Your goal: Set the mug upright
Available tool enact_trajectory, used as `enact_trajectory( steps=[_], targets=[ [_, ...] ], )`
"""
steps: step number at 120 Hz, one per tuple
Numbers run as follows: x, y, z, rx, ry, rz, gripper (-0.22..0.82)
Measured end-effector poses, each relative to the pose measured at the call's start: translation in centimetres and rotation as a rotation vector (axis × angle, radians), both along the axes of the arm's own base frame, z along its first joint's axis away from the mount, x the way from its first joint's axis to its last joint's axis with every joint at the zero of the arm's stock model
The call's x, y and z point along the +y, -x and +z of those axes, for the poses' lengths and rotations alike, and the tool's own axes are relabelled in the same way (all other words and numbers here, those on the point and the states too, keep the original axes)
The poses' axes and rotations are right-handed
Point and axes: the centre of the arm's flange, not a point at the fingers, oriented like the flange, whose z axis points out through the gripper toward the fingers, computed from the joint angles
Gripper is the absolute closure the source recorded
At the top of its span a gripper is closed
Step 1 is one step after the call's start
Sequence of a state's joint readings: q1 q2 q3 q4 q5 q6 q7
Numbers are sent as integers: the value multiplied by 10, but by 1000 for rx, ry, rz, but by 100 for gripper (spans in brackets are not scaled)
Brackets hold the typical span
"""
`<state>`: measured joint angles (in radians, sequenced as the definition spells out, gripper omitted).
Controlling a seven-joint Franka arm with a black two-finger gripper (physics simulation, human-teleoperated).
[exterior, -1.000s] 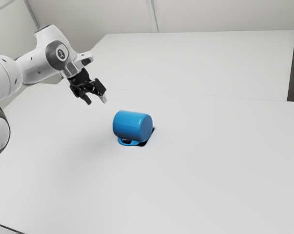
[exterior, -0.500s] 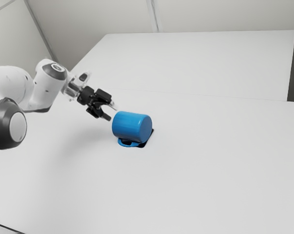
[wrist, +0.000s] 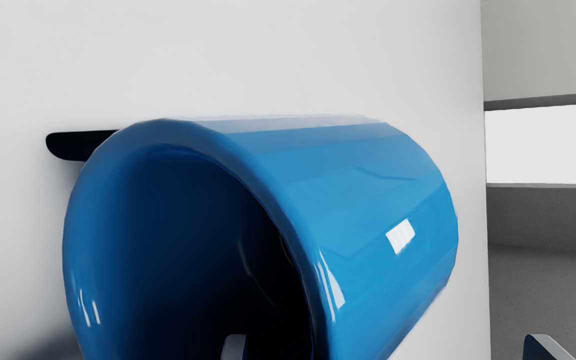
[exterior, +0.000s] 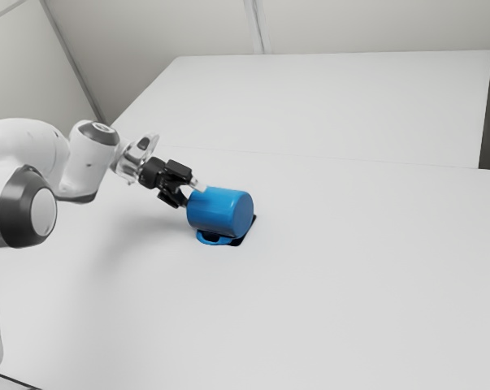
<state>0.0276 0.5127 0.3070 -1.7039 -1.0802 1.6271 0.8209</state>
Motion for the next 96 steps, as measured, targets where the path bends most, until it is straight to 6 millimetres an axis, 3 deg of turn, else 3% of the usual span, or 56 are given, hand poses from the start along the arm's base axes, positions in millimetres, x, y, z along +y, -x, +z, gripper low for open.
enact_trajectory(
  steps=[72,88,96],
  targets=[
    [-3,-6,-1,-74,73,24,1],
    [-3,-7,1,-85,80,30,13],
    [-3,-7,0,-87,81,32,25]
  ],
)
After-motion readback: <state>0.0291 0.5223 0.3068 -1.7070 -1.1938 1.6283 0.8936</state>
